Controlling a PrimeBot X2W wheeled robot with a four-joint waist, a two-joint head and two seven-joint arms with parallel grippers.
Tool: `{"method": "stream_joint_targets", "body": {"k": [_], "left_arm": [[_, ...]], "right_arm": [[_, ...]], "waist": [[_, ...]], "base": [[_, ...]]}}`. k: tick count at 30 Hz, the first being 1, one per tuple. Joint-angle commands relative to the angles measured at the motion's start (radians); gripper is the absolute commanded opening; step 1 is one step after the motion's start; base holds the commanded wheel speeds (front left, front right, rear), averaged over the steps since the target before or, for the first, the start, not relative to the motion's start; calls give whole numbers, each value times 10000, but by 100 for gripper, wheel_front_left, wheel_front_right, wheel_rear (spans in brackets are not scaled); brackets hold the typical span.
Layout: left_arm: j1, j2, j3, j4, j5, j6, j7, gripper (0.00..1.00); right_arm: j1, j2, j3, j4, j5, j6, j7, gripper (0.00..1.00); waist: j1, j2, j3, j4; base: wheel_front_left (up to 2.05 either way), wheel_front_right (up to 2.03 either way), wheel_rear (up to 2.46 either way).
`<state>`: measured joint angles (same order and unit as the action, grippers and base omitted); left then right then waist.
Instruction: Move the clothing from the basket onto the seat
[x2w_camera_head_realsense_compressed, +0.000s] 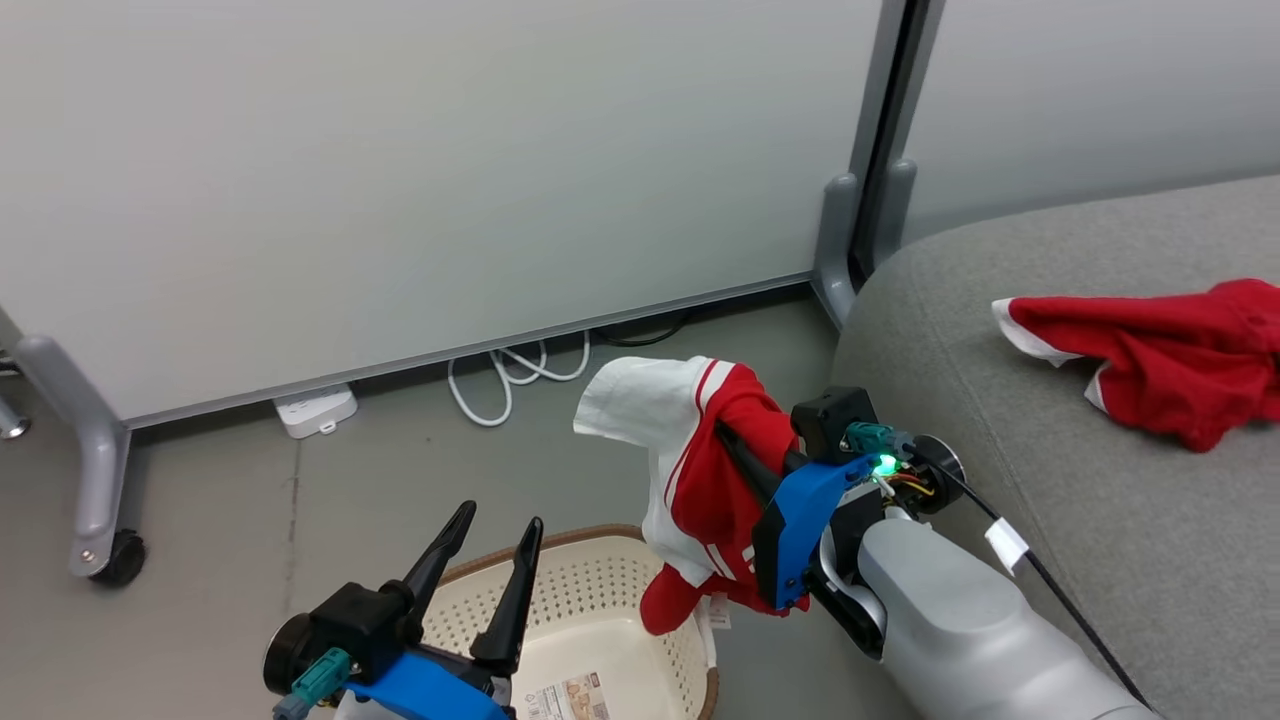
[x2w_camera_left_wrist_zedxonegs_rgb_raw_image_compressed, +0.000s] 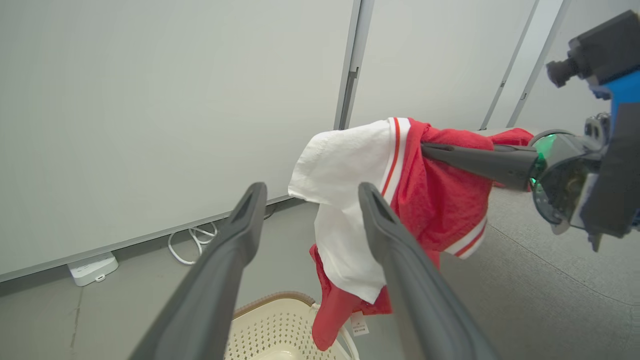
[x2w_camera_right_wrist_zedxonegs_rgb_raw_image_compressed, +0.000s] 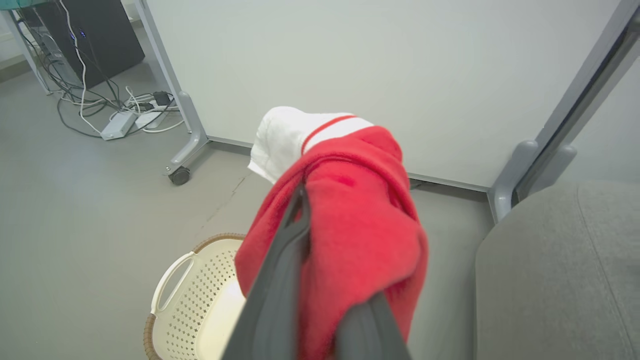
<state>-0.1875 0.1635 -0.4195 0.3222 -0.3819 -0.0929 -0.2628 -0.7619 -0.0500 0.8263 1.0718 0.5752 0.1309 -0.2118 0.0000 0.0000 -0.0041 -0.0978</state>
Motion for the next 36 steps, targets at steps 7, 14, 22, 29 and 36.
{"method": "stream_joint_targets", "body": {"k": [7, 14, 22, 29, 36], "left_arm": [[-192, -185, 310, 59, 328, -157, -29, 100], [-370, -209, 483, 89, 516, -256, -29, 100], [-460, -308, 455, 161, 675, -322, -29, 100], [-544, -319, 442, 242, 719, -346, -29, 100], [-623, -270, 223, 360, 748, -368, -29, 100]], "right_arm": [[-307, -9, -98, 106, -110, -3, -98, 0], [-275, -4, -138, 28, -52, -3, -153, 0], [-227, 0, -253, 101, -22, -3, -206, 0], [-165, 3, -305, 81, 10, -3, -256, 0], [-173, -1, -478, 212, 26, -3, -315, 0]], "waist": [[0, 0, 337, -1480], [0, 0, 474, -2776], [0, 0, 567, -3900], [0, 0, 618, -4321], [0, 0, 644, -4367]], "base": [[0, 0, 0], [0, 0, 0], [0, 0, 0], [0, 0, 0], [0, 0, 0]]}}
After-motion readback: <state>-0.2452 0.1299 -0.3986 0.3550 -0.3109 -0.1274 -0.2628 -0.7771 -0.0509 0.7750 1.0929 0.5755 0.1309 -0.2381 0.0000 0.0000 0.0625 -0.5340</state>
